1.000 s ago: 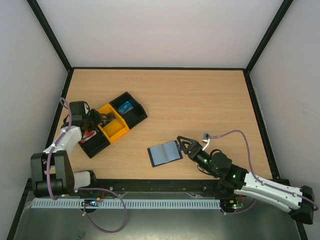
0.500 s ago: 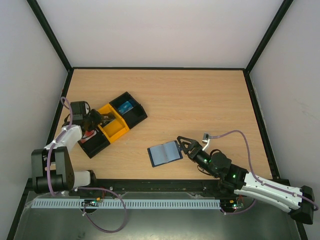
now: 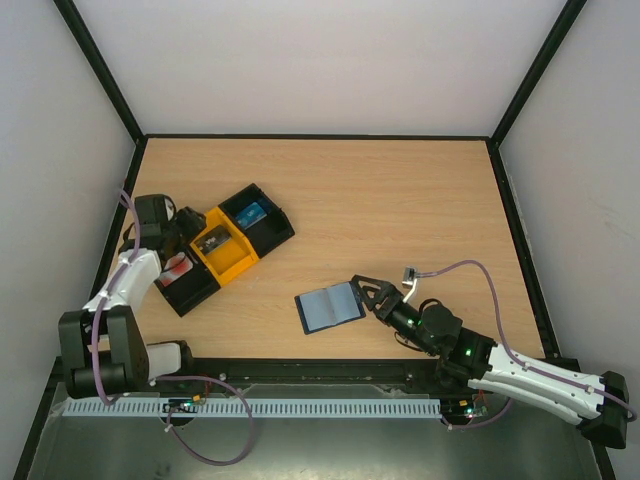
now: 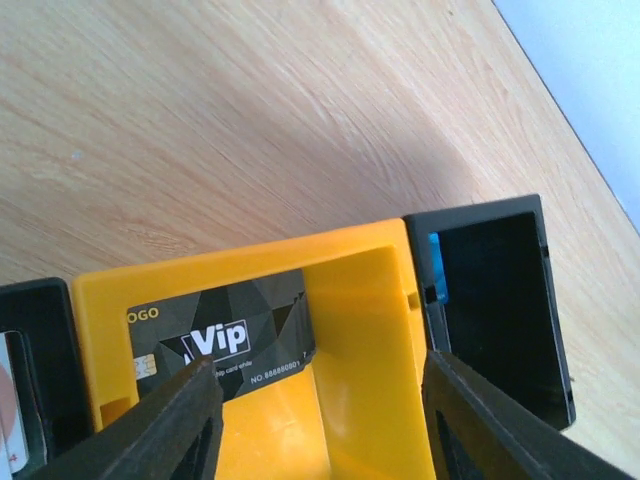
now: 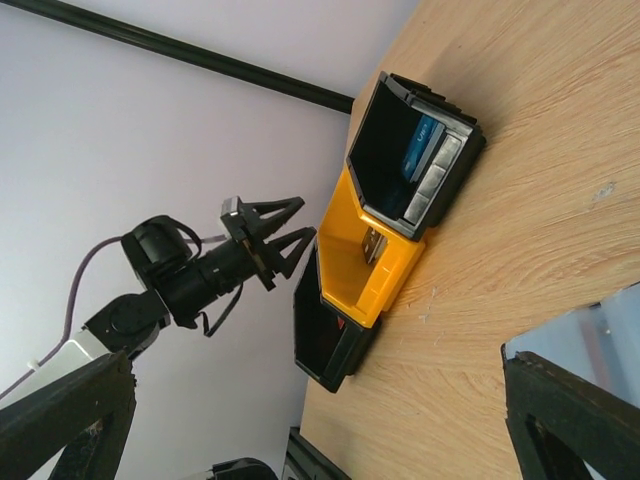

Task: Take the credit cards out of the card holder

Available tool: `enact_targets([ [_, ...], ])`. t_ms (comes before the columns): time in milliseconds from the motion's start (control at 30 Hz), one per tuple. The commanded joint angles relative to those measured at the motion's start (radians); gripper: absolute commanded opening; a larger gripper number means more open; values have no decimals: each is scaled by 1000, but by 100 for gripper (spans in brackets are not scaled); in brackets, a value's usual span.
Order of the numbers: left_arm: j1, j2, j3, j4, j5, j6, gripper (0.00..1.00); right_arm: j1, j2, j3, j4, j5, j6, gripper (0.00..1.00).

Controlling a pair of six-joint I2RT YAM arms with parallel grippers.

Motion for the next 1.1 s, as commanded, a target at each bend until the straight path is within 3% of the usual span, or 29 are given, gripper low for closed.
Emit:
enact_targets([
  [0, 4, -59, 35, -44, 28, 8, 60, 1, 3, -5, -42, -3, -17, 98],
  [133, -14, -106, 46, -87, 82, 60, 74, 1, -1, 15, -137, 83, 14, 98],
  [167, -19, -114, 53, -109, 94, 76, 83, 2, -4, 19, -155, 98, 12, 98],
  [267, -34, -154, 65, -179, 101, 129, 99, 1, -8, 42, -167, 85, -40, 98],
  [533, -53, -331, 6, -249, 208, 145, 100, 1, 100, 98, -200, 69, -143, 98],
  [800, -113, -499, 11, -366, 273, 140, 100, 1, 403, 256, -265, 2, -296, 98],
  [933, -118, -583, -10, -411, 282, 120, 100, 2, 522, 276, -209, -61, -333, 90],
  [1067, -127, -645, -78, -408, 363, 97, 100, 1, 623, 292, -151, -104, -350, 71],
])
